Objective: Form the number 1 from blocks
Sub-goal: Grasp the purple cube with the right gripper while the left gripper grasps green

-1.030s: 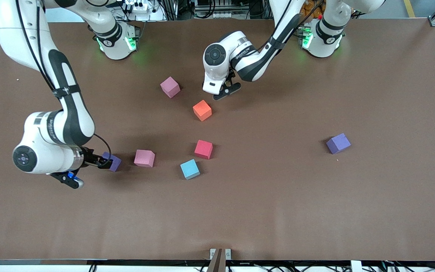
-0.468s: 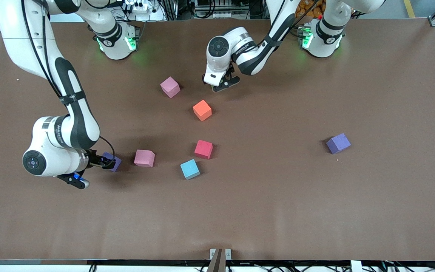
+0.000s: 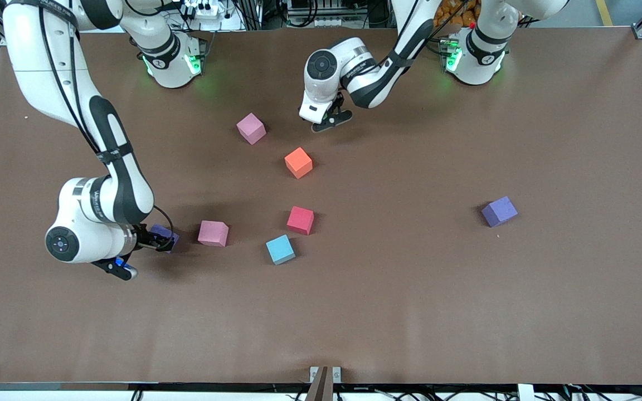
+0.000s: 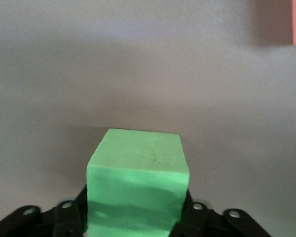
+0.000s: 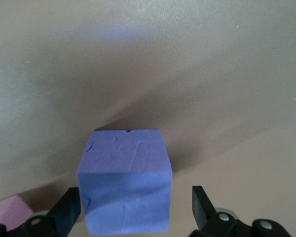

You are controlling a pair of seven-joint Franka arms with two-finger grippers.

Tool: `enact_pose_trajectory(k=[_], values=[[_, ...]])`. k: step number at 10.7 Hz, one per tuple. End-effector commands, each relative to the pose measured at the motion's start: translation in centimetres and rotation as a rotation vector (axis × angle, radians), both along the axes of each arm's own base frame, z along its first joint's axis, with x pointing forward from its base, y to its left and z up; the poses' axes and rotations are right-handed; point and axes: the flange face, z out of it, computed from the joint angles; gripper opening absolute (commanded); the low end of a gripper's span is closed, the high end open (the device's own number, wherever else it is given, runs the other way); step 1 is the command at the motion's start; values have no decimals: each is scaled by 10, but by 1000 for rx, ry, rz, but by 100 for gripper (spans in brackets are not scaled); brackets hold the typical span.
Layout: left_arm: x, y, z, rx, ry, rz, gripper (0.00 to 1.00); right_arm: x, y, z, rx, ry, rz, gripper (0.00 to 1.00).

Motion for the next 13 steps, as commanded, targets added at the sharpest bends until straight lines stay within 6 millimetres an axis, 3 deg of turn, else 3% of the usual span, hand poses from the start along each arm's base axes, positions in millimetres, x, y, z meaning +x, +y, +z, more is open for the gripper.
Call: enact_pose_trajectory(k=[1,2,5,6,8,10,11,13], values=[[-11,-4,4,-10,-46,-85,0,2,-1,-11,-2,-1,7,100],[-16,-6,7,-15,-58,-115,0,2,-1,-11,-1,-1,6,94],[-35,-18,17,-37,-71,-173,0,2,-2,-12,4,2,-5,56],[-42,-22,19,-43,-67,-185,0,2,-1,-11,8,0,-6,52],[-47,-22,17,-42,-62,-195,0,3,5,-5,9,-7,3,52],[-49,-23,13,-39,-58,-204,0,7,6,23,24,-47,34,53],[-48,-23,13,-43,-57,-219,7,11,4,43,27,-79,50,53],[-50,-24,7,-47,-50,-257,64,10,13,88,28,-147,66,53]])
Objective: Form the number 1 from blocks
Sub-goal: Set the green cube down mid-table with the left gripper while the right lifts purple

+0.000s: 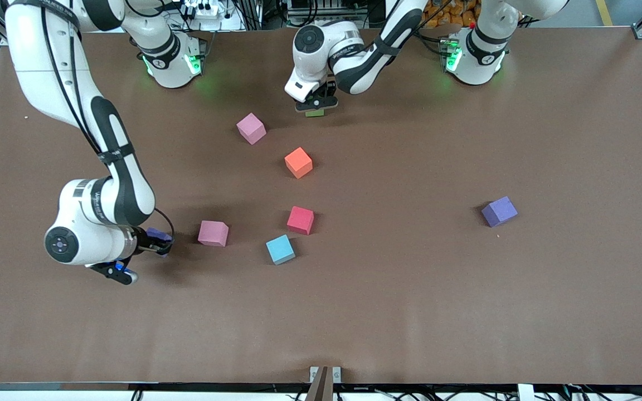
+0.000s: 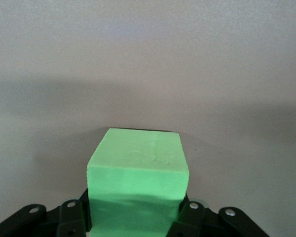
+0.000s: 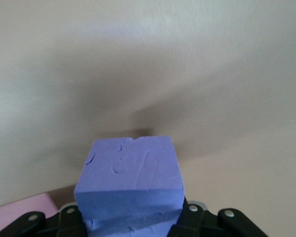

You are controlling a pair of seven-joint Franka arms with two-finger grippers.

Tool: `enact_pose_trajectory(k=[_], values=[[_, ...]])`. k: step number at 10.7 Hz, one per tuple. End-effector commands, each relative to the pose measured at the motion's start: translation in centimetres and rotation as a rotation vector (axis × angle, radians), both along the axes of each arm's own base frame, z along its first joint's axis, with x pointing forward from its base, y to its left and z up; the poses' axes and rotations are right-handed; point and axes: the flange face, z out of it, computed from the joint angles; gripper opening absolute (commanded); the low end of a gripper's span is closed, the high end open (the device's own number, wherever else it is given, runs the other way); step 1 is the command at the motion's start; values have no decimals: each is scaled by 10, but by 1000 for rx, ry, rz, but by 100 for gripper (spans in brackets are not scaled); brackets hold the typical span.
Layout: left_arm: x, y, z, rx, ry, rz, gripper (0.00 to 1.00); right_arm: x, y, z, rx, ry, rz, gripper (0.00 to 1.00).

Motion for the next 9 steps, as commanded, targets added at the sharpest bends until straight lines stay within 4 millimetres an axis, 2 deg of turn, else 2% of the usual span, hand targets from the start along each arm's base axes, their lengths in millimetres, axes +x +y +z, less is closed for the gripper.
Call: enact_pose_trajectory(k=[1,3,5,7,9], values=[[-2,-2,-3,-8,-11,-38,100,-9,5,59,15,-85,23,53],[4,-8,5,-26,-22,-27,100,-15,11,86,25,-138,68,53],[23,-13,25,-54,-49,4,100,-21,23,109,36,-168,130,53],[55,-10,54,-77,-102,55,100,-31,43,125,44,-186,161,53],[103,6,88,-87,-164,130,100,-44,58,136,60,-195,179,53]])
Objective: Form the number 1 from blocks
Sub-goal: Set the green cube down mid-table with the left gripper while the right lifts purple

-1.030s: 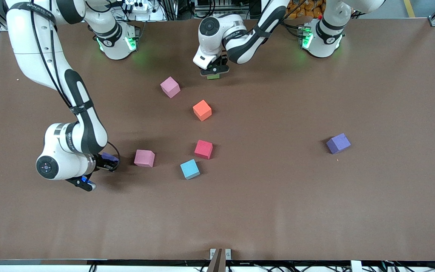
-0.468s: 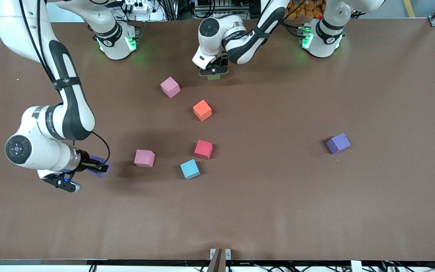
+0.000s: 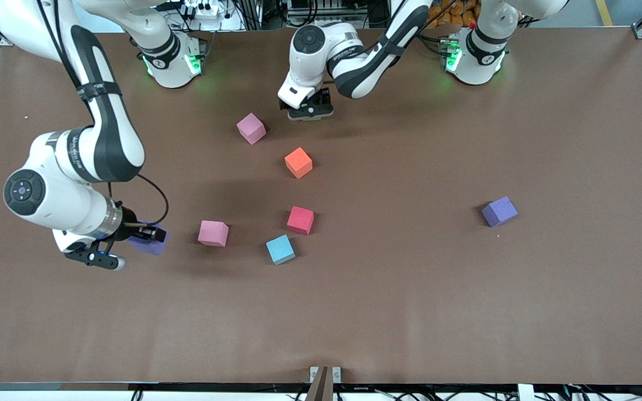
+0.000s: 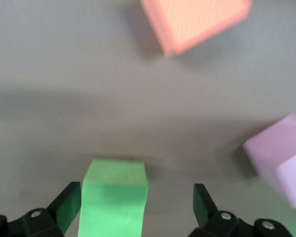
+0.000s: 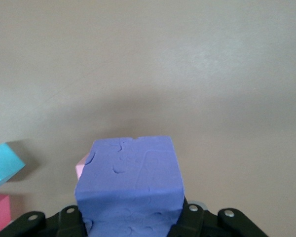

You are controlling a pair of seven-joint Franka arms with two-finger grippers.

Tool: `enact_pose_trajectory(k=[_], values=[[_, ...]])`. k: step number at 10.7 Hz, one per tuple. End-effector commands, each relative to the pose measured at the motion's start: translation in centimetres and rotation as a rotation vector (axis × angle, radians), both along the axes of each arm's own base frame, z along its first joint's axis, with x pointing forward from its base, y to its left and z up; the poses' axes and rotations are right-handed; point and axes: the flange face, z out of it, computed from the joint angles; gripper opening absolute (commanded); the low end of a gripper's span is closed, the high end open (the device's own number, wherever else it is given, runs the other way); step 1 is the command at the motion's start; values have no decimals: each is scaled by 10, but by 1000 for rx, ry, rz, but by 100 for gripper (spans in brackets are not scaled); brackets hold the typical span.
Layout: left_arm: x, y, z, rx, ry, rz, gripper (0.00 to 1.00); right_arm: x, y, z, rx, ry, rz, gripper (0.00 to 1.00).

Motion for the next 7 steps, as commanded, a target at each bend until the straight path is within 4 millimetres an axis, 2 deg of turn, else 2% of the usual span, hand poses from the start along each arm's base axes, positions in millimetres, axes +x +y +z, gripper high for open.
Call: enact_pose_trajectory(k=[1,2,4,6,7], values=[[51,22,37,19,-65,74,100,-25,11,18,21,-21,28,53],[71,27,43,16,-75,106,100,-35,29,20,26,-18,56,53],[116,47,45,19,-101,173,100,-53,79,26,30,-20,141,53],[139,38,35,4,-92,216,100,-76,126,25,31,-11,211,53],[162,47,29,11,-100,261,100,-89,140,25,35,-8,234,53]])
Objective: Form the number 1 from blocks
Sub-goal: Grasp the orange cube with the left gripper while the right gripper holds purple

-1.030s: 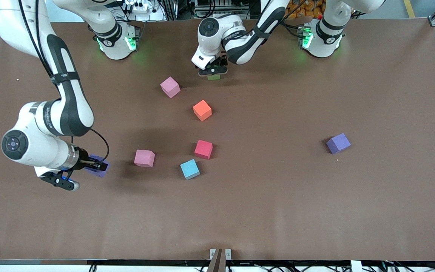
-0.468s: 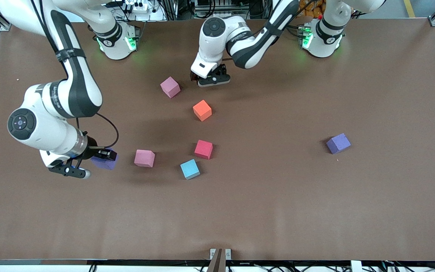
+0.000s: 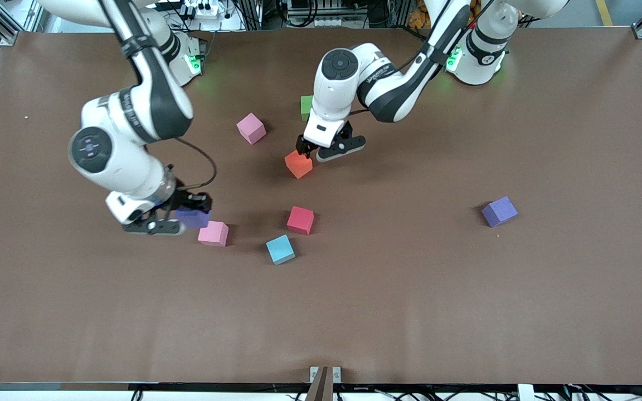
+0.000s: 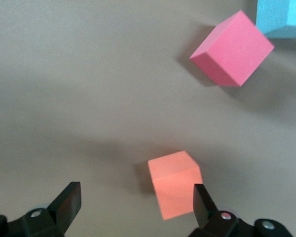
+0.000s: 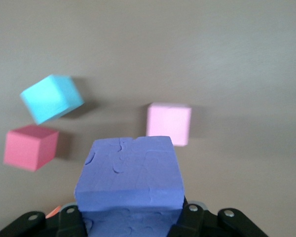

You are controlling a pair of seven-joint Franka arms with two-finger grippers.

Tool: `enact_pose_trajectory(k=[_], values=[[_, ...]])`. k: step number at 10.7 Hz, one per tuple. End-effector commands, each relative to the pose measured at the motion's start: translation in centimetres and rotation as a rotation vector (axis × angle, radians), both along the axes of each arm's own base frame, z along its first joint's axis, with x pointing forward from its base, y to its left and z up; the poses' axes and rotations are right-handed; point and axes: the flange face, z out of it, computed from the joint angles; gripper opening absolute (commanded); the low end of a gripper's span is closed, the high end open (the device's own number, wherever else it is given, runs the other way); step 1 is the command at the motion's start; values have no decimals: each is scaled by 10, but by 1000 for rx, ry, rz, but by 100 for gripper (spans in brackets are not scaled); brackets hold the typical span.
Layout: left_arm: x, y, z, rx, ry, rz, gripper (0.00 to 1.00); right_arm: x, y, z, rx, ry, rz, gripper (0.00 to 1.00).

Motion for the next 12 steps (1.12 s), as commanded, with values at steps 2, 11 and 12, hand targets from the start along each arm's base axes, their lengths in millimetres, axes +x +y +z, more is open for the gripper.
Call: enact_pose_trajectory(k=[2,11,12], values=[[22,-20,-32,-40,82,102,100,-40,13,5,36,-16,7,52],[-3,-49,-53,-71,165,140,100,-69,-11,-3,39,3,9,52],[-7,-51,-60,-62,170,142,100,-69,-13,-3,39,1,17,52]])
